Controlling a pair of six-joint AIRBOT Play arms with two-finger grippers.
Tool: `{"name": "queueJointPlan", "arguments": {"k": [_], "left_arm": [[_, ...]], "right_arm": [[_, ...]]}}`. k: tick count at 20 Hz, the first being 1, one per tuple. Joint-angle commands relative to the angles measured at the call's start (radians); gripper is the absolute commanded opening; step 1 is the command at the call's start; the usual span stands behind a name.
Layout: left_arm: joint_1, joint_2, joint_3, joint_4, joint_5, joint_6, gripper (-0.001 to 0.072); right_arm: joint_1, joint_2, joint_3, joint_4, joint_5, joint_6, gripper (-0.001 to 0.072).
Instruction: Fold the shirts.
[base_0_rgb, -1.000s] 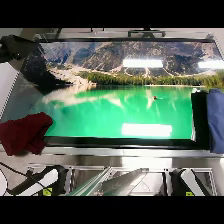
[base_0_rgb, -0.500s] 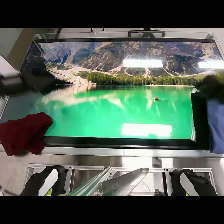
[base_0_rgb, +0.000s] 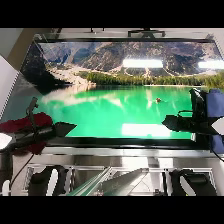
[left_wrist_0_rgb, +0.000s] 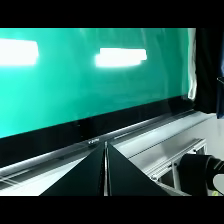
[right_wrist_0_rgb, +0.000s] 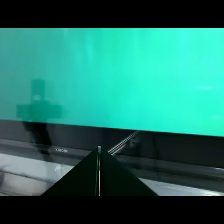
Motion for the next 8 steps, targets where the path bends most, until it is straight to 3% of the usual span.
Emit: {"name": "queueJointPlan", "arguments": {"k": [1,8], "left_arm": [[0.000,0.070,-0.043,-0.002,0.023,0.002,0.0017],[0.000,0.140,-0.043,-0.002,0.027,0.001,0.0017]], "right_arm": [[0.009,0.006,-0.019,0.023,0.000,-0.002,0.0014],[0.009,0.006,-0.019,0.023,0.000,-0.002,0.0014]]}}
